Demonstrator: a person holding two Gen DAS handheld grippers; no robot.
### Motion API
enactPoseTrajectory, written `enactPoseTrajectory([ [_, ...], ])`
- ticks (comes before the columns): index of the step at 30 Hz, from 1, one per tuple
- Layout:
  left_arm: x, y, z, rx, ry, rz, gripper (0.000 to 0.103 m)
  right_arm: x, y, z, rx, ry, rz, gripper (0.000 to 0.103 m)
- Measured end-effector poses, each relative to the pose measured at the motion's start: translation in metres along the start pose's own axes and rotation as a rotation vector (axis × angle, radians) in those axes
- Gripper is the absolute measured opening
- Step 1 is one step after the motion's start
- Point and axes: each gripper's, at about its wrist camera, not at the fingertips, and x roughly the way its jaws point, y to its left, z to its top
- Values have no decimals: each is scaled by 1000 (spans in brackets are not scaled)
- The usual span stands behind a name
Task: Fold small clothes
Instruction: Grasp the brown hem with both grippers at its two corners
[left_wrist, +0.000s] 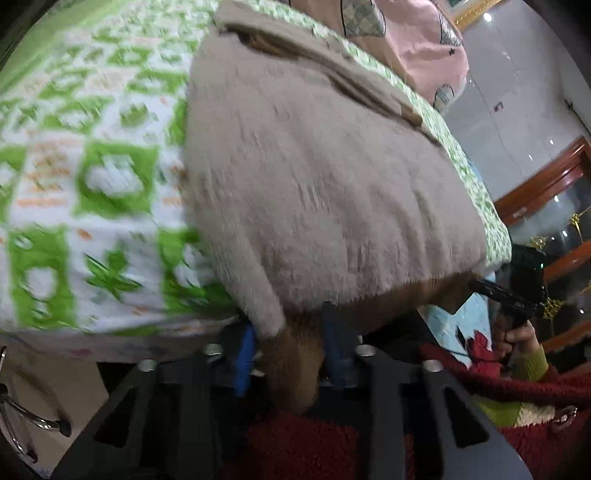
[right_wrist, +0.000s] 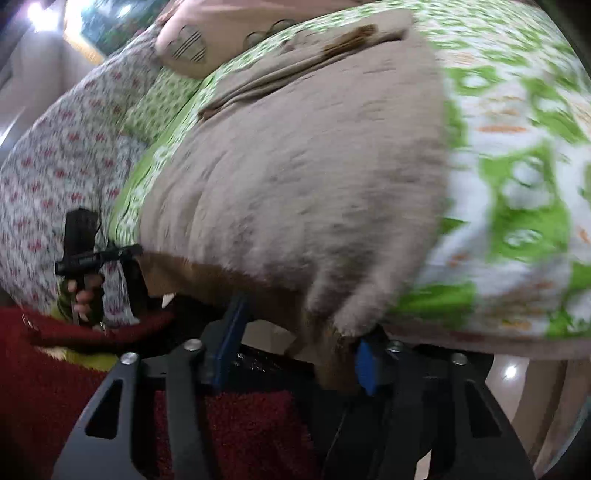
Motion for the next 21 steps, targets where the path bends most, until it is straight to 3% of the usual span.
enactPoseTrajectory([
  [2, 8, -1, -4, 9, 16, 3, 18, 3, 5, 0, -21, 18, 9, 19],
  [6, 6, -4, -6, 30, 2, 7, 8, -6, 8, -3, -40, 31, 26, 15],
  [10, -11, -14, -5, 50, -40, -22, 7, -28, 16, 5, -5, -29, 143, 12],
  [17, -70, -40, 27, 79, -259, -118, 6, -71, 31, 50, 10, -247, 347, 11],
  [21, -90, -42, 66, 86, -401, -133, 6, -77, 31, 86, -9, -342, 365, 11],
])
